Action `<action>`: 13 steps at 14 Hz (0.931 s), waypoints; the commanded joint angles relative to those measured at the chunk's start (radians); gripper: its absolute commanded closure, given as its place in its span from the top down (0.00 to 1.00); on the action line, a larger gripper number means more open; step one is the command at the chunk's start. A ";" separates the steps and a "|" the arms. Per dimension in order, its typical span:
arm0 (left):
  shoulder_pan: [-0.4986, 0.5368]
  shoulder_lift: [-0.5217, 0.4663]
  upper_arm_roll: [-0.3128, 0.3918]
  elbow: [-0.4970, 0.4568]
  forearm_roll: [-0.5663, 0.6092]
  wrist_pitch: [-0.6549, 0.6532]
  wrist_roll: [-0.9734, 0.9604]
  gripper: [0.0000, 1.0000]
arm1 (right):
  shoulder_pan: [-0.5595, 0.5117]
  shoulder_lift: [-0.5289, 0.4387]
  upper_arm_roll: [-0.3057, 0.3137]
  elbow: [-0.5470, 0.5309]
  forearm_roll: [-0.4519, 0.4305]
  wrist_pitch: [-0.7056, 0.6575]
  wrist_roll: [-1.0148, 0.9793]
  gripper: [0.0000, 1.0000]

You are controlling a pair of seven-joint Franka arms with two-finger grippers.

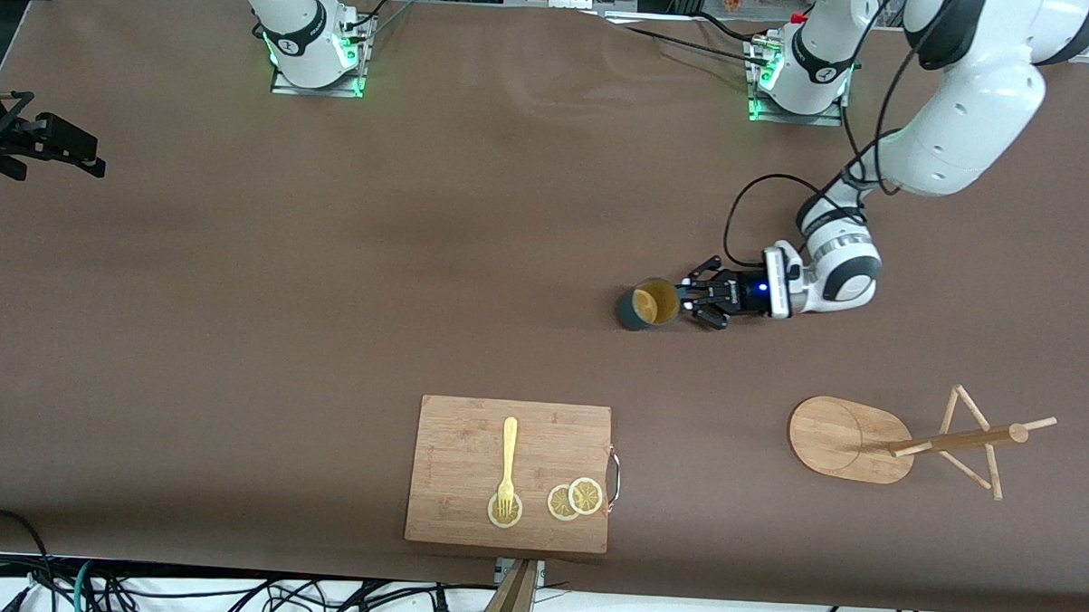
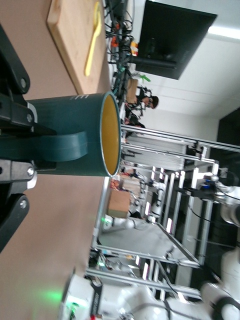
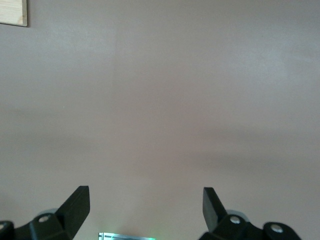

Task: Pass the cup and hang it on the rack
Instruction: 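Lift the mug with the left gripper and carry it toward the rack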

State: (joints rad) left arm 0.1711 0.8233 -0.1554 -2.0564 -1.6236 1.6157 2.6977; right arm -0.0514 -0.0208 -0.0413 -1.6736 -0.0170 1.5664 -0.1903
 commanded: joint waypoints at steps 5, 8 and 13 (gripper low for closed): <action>0.209 -0.162 -0.006 0.001 0.220 -0.227 -0.275 0.00 | 0.001 -0.008 0.001 0.005 0.014 -0.020 0.009 1.00; 0.321 -0.171 -0.004 0.001 0.306 -0.332 -0.445 0.00 | 0.001 -0.008 0.003 0.005 0.012 -0.029 0.009 1.00; 0.429 -0.170 -0.003 0.004 0.352 -0.421 -0.858 0.00 | 0.001 -0.008 0.003 0.005 0.014 -0.039 0.009 1.00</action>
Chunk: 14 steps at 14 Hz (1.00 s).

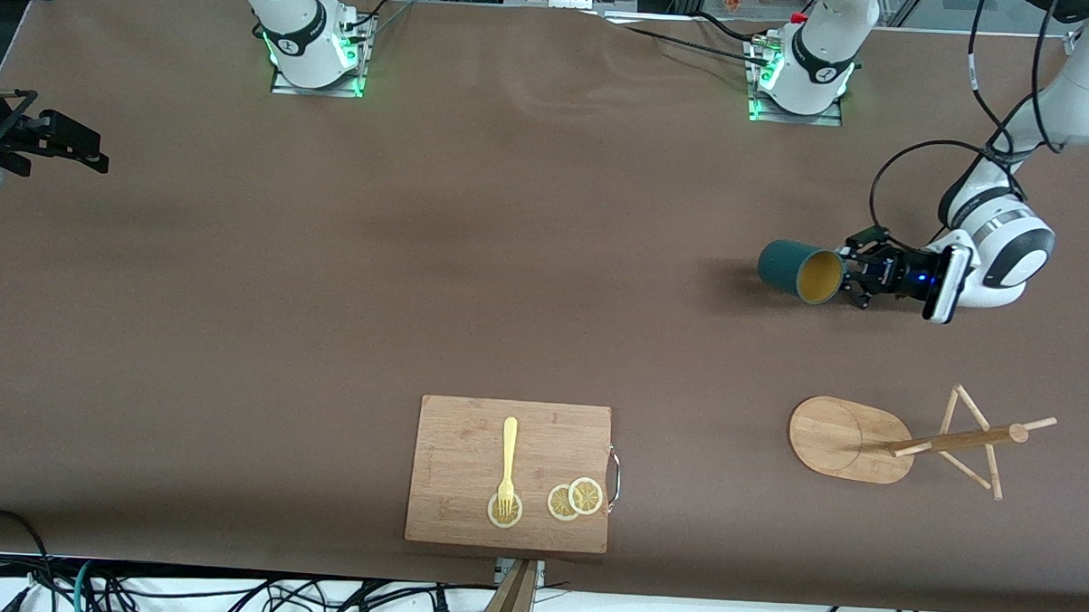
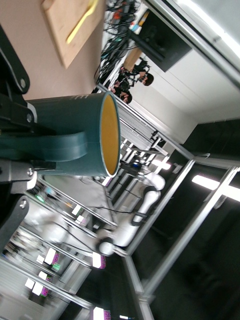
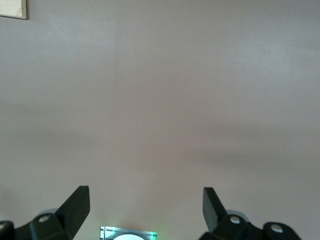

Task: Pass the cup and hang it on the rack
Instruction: 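Lift the mug with the left gripper and carry it toward the rack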

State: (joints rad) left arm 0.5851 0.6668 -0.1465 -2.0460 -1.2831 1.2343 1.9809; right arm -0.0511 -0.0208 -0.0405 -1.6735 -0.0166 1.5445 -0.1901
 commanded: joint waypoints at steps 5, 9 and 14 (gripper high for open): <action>0.074 -0.015 -0.013 0.023 0.010 -0.061 -0.390 0.00 | 0.000 -0.008 0.002 0.005 0.012 -0.017 0.009 1.00; 0.102 -0.009 -0.015 0.093 -0.013 -0.062 -0.571 0.00 | 0.000 -0.010 0.002 0.005 0.012 -0.017 0.009 1.00; 0.125 0.022 -0.015 0.125 -0.134 -0.079 -0.795 0.00 | 0.000 -0.010 0.005 0.005 0.012 -0.017 0.009 1.00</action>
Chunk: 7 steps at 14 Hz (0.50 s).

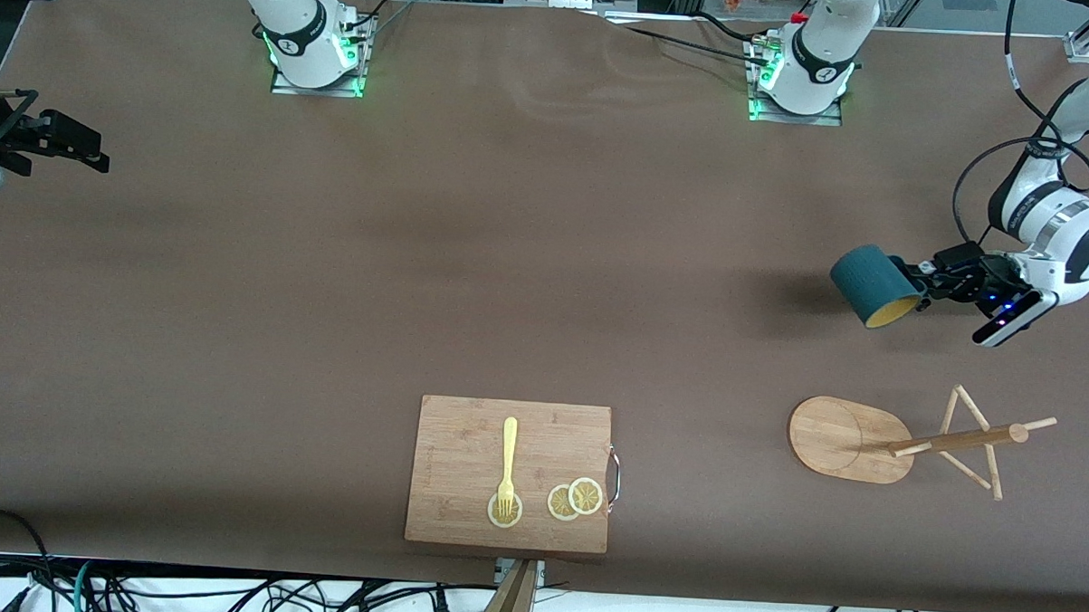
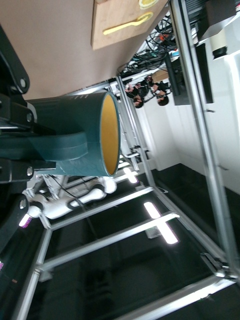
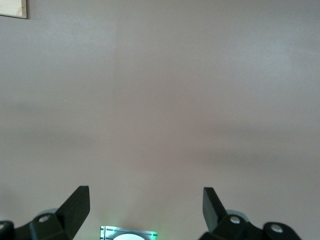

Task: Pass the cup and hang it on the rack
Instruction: 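Lift the mug with the left gripper and carry it toward the rack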

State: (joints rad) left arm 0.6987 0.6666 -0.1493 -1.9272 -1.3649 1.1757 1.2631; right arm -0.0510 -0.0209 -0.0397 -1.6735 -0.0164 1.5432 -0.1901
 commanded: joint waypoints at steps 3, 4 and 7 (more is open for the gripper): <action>0.012 0.079 -0.010 0.037 -0.133 0.021 -0.106 0.00 | 0.000 -0.010 0.009 0.005 0.013 -0.015 0.009 1.00; 0.013 0.074 -0.009 0.040 -0.150 0.054 -0.144 0.00 | 0.000 -0.010 0.009 0.005 0.013 -0.015 0.009 1.00; 0.025 0.070 -0.010 0.057 -0.181 0.119 -0.283 0.00 | 0.000 -0.010 0.009 0.005 0.013 -0.015 0.009 1.00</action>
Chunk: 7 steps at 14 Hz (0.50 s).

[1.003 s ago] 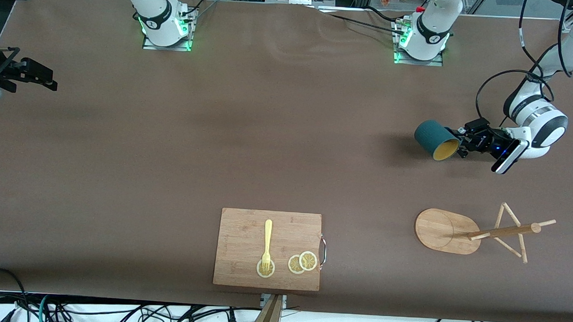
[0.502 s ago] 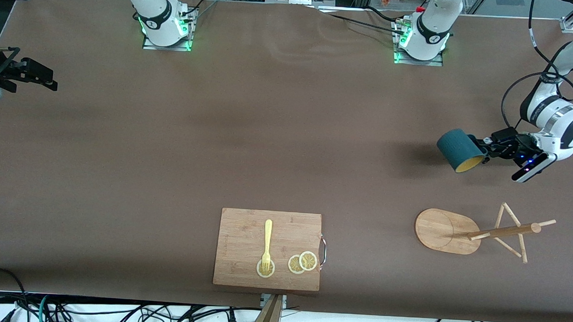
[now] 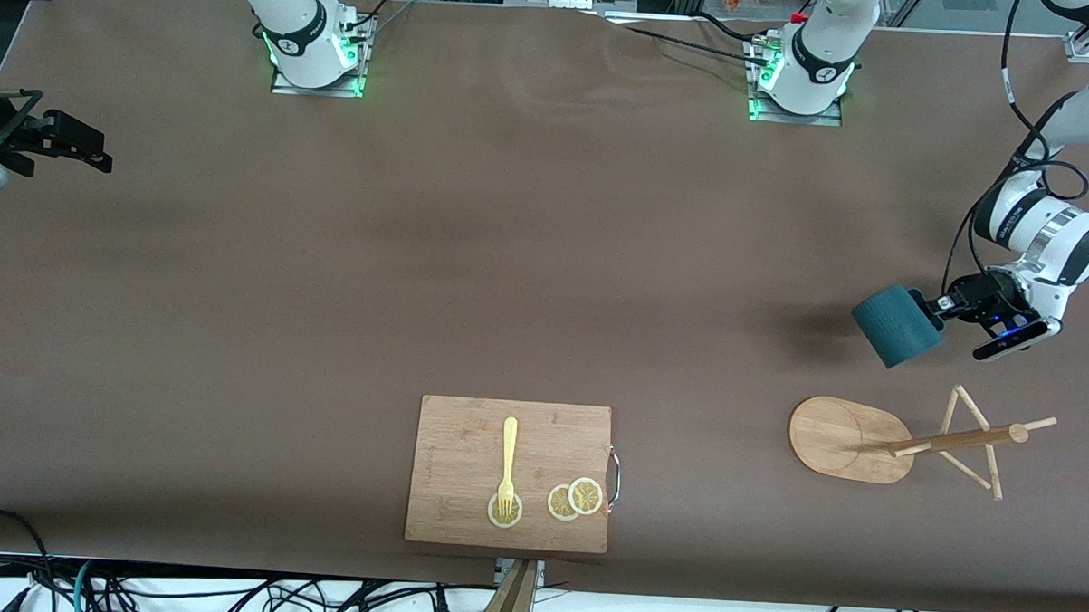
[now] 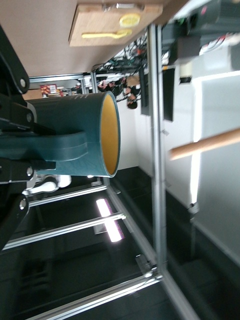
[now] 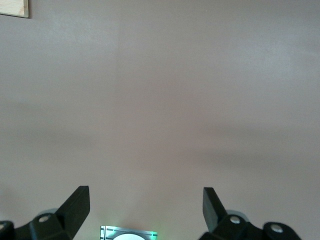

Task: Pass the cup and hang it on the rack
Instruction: 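Lift the mug with the left gripper and carry it toward the rack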

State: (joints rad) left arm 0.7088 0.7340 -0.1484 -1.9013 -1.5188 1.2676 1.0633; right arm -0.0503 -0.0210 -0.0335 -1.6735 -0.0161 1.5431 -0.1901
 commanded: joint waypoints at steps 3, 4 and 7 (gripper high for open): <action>0.015 0.001 -0.002 0.070 -0.058 0.032 -0.205 0.00 | 0.000 -0.010 0.004 0.004 0.013 -0.015 0.009 1.00; 0.015 -0.001 0.001 0.073 -0.057 0.035 -0.233 0.00 | 0.000 -0.010 0.003 0.004 0.013 -0.017 0.009 1.00; 0.023 -0.001 0.000 0.083 -0.067 0.033 -0.250 0.00 | 0.000 -0.010 0.003 0.004 0.013 -0.034 0.009 1.00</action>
State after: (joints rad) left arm 0.7269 0.7338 -0.1451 -1.8329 -1.5579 1.2998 0.8514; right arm -0.0503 -0.0210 -0.0333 -1.6735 -0.0160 1.5295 -0.1901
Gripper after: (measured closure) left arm 0.797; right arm 0.000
